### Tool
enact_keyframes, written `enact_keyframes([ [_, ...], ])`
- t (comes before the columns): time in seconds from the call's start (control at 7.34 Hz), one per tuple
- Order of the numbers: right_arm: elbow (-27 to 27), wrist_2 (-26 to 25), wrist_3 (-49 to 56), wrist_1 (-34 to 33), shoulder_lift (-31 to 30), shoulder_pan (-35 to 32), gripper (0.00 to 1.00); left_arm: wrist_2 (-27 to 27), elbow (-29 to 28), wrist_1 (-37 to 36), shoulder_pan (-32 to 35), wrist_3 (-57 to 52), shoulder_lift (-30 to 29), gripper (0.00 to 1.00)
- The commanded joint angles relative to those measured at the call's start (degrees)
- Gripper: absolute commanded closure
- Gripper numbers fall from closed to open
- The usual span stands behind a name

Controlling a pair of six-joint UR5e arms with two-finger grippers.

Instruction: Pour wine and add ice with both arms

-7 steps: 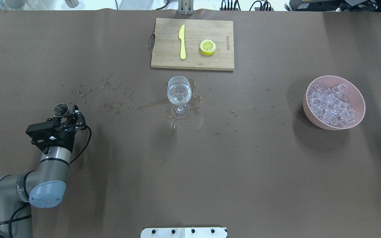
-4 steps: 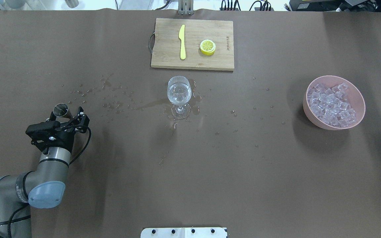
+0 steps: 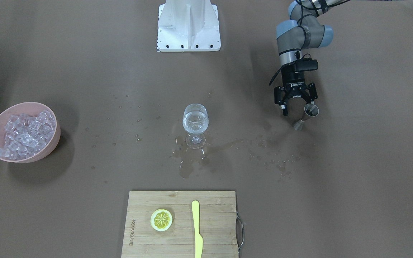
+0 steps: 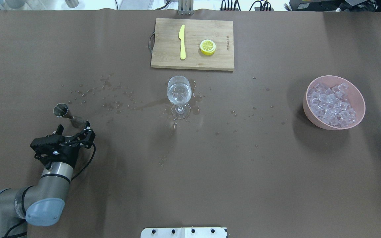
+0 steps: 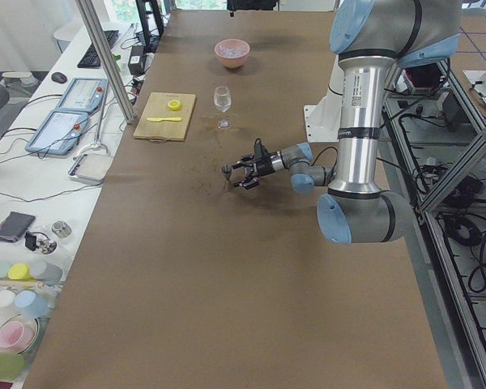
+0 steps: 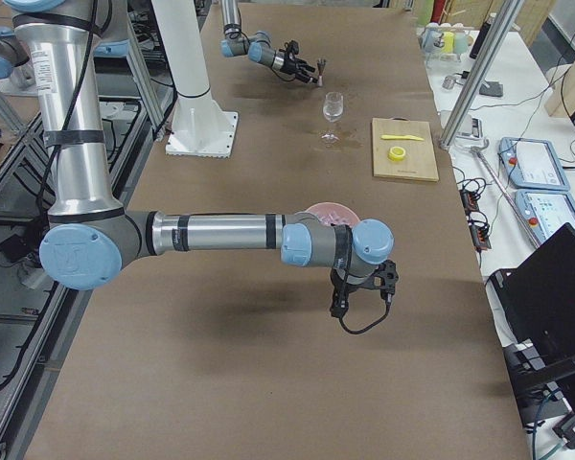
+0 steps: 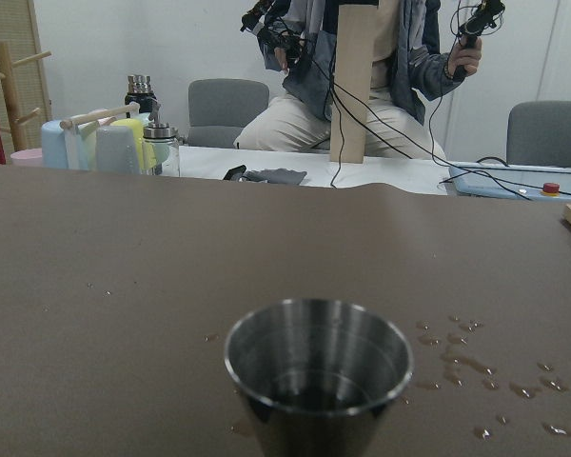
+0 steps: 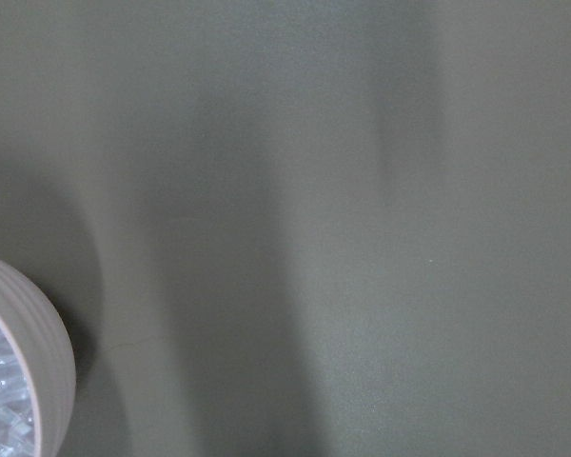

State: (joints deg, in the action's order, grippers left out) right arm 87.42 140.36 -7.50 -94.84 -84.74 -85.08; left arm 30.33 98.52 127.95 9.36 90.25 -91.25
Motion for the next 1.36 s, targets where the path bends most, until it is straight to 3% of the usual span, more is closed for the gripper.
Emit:
enact_keyframes([
  [0.0, 0.21, 0.0, 0.03, 0.01, 0.01, 0.0, 0.0, -0.18, 6.49, 0.11, -4.68, 0.1, 6.41, 0.01],
  [0.41, 0.47, 0.0, 0.03, 0.01, 0.01, 0.0, 0.0, 0.34, 9.83, 0.28, -9.16, 0.19, 8.01, 0.02],
  [0.82, 0.65, 0.0, 0.12, 0.1, 0.1, 0.0, 0.0, 3.94, 21.24, 0.11, -10.76, -0.86, 13.37, 0.02],
  [1.23, 1.35, -0.09, 0.82, 0.18, 0.98, 0.26, 0.0, 8.14, 32.32, -0.16, -9.8, -11.73, 13.82, 0.02],
])
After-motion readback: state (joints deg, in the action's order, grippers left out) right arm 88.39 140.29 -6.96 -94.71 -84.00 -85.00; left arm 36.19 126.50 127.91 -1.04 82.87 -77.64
